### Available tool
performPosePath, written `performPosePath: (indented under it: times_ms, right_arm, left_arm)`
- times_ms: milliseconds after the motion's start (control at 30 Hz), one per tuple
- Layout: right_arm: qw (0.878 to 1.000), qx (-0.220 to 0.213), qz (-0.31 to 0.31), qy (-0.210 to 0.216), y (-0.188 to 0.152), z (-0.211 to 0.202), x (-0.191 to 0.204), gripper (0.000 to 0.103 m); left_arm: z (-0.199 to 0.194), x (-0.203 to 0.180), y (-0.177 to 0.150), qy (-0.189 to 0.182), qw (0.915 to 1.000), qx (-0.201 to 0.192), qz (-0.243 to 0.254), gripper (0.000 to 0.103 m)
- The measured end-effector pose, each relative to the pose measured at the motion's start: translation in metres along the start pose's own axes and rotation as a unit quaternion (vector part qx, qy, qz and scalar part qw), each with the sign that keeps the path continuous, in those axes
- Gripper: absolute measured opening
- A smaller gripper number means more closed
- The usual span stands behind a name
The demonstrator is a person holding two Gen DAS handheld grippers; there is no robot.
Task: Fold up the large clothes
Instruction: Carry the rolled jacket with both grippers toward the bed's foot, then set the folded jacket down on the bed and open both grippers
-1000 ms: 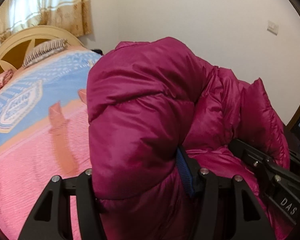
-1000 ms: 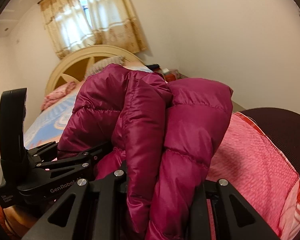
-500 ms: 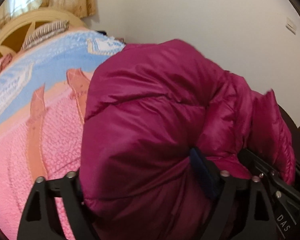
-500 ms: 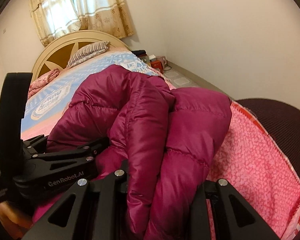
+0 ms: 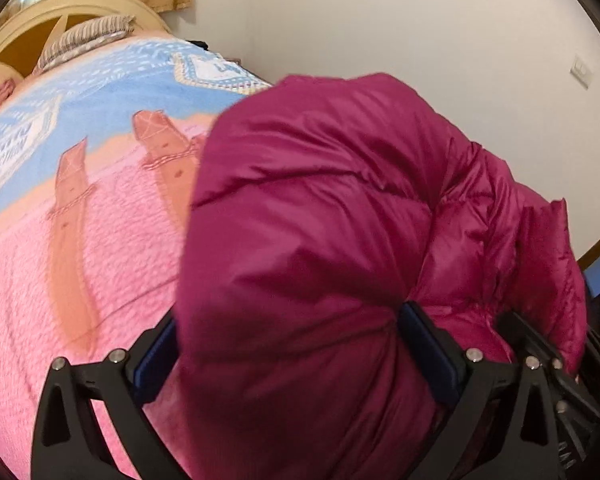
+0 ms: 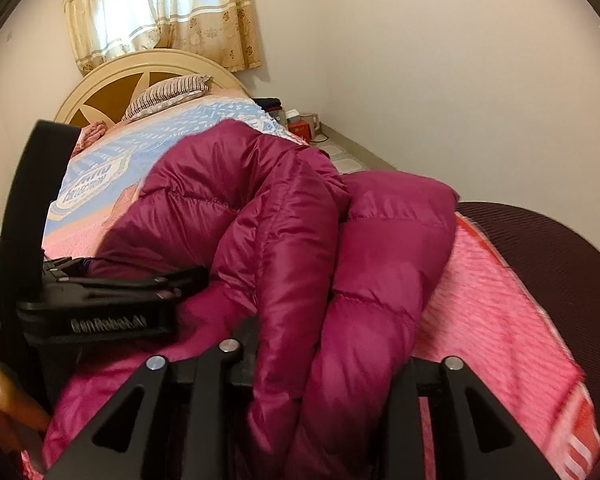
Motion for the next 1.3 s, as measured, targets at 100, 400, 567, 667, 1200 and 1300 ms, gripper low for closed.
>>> performPosePath:
  times_ms: [100,400,567,667,1200,1300]
  right_arm:
    - [1.000,-0.026,0.008,-0.003,-0.002,-0.030,-0.004,0.037]
    - [0.994,-0.067,0.055,0.060,0.053,-0.074,0.009,0.037]
    - [0.992,0.037,0.109,0.052,0.060,0.005,0.009,0.037]
    - [0.988,0.072,0.136,0.025,0.039,0.041,-0.007,0.036]
    - [0.993,0.037,0.111,-0.015,0.019,0.063,-0.011,0.036]
    - [0.994,0.046,0.090,-0.033,0.020,0.056,-0.004,0.037]
  left_arm:
    - [-0.025,0.005,-0.010,0.015,0.9996,-0.022,0.001,0.103]
    - [-0.065,-0.002,-0.033,0.058,0.9958,-0.070,0.006,0.103]
    - [-0.054,-0.017,-0.033,0.101,0.9921,-0.064,0.038,0.103]
    - [-0.052,-0.021,-0.034,0.108,0.9903,-0.071,0.051,0.103]
    - [-0.040,-0.026,-0.032,0.099,0.9930,-0.055,0.036,0.103]
    - [-0.052,-0.020,-0.041,0.103,0.9922,-0.059,0.040,0.103]
Point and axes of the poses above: each gripper's, at about its wrist camera, not at the fingertips, and z roughly the way its jaws point, x to its left, y to its top, the point moved 2 cm from there along z, roughly the way its jaws point, and after that the axes turned 7 degrees about x, right-handed, at the moved point
